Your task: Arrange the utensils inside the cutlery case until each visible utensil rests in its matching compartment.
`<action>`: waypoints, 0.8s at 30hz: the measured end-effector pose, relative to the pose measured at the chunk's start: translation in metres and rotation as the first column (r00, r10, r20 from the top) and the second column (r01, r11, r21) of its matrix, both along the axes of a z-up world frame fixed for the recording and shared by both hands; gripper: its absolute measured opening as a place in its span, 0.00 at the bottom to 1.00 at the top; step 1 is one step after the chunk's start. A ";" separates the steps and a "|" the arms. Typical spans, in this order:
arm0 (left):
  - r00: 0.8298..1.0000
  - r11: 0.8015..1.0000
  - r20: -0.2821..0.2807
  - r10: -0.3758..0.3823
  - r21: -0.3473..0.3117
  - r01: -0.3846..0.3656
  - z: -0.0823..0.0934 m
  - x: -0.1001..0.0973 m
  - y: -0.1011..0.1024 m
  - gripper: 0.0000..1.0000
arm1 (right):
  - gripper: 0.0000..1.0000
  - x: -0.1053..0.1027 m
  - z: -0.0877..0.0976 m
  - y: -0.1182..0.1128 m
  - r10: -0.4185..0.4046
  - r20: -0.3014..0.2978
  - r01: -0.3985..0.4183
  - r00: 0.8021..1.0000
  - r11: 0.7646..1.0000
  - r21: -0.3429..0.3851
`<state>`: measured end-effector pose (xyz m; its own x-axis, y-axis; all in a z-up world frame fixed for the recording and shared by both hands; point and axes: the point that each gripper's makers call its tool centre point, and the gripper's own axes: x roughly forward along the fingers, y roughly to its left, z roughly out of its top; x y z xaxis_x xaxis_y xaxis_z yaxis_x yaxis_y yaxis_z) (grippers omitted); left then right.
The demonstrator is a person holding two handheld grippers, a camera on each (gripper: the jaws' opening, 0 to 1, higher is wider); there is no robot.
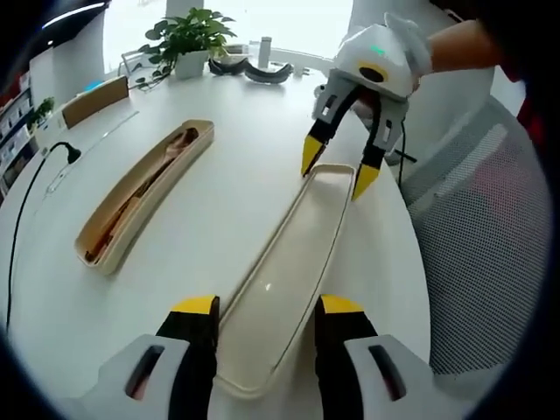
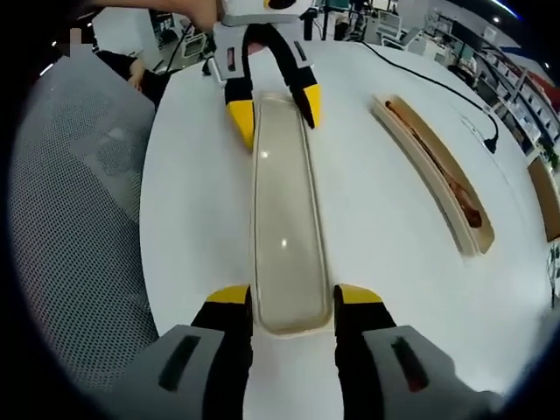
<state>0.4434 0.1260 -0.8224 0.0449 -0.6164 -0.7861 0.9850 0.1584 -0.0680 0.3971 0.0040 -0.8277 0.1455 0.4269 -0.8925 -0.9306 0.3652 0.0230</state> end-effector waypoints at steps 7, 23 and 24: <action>0.997 0.998 0.065 -0.049 0.050 0.045 -0.002 0.002 0.001 0.38 | 0.34 -0.016 0.008 0.009 -0.163 -0.262 0.200 0.951 0.972 0.121; 0.998 0.995 0.038 -0.051 0.087 0.048 -0.003 0.002 0.011 0.20 | 0.13 -0.019 0.009 -0.002 -0.124 -0.036 0.127 0.992 0.983 0.132; 0.998 0.995 0.042 -0.048 0.086 0.045 -0.003 0.002 0.011 0.20 | 0.10 -0.015 0.010 -0.002 -0.134 -0.014 0.135 0.991 0.980 0.144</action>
